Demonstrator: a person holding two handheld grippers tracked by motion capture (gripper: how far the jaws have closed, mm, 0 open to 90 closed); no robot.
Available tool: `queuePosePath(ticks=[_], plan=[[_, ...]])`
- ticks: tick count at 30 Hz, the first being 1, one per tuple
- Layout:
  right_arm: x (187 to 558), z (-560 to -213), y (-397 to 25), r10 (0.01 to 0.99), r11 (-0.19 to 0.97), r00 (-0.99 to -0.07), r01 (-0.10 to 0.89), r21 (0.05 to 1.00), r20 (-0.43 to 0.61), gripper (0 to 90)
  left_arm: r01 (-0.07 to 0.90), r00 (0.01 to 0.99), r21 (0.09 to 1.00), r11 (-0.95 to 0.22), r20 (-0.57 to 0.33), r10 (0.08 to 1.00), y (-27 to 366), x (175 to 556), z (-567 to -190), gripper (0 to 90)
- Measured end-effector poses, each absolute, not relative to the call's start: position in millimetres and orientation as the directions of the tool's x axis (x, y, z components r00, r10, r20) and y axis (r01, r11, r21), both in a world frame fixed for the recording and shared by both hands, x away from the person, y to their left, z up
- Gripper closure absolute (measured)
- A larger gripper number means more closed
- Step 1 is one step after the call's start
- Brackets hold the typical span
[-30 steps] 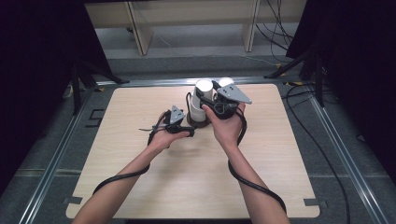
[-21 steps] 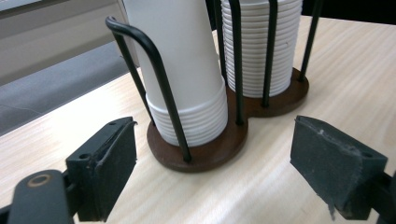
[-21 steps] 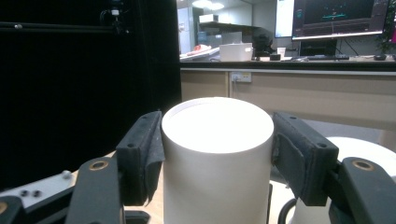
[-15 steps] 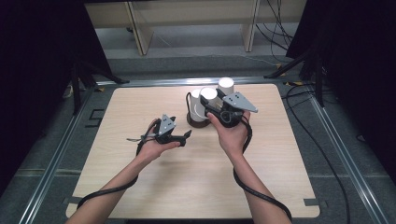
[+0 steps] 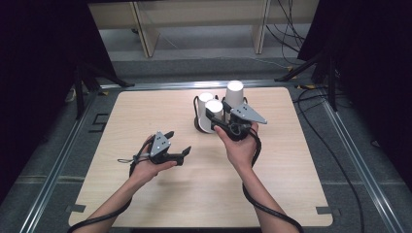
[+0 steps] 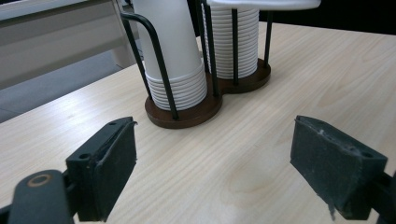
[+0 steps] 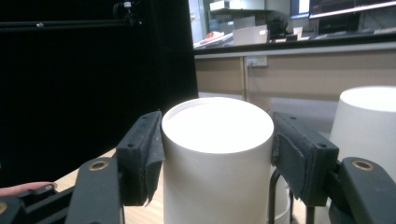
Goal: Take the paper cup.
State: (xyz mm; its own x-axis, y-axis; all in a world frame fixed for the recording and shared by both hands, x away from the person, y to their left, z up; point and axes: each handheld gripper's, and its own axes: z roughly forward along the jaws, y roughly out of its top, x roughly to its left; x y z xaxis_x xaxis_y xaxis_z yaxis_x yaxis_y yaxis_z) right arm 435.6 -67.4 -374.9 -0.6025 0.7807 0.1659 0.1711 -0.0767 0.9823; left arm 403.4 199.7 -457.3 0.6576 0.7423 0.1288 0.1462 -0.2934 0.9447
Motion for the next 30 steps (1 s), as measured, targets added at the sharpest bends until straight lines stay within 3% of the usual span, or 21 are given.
queuePosePath(ticks=[11, 30], plan=[[440, -388, -67, 0.72, -0.172, -0.604, 0.322, 0.931, 0.342, 36.4, 0.139, 0.66, 0.958, -0.249, 0.098, 0.745, 214, 382, -460, 14.0], [453, -404, -66, 0.661, -0.19, -0.567, 0.508, 0.84, 0.492, 36.3, 0.152, 0.682, 0.96, -0.236, 0.071, 0.728, 212, 367, -469, 14.1]])
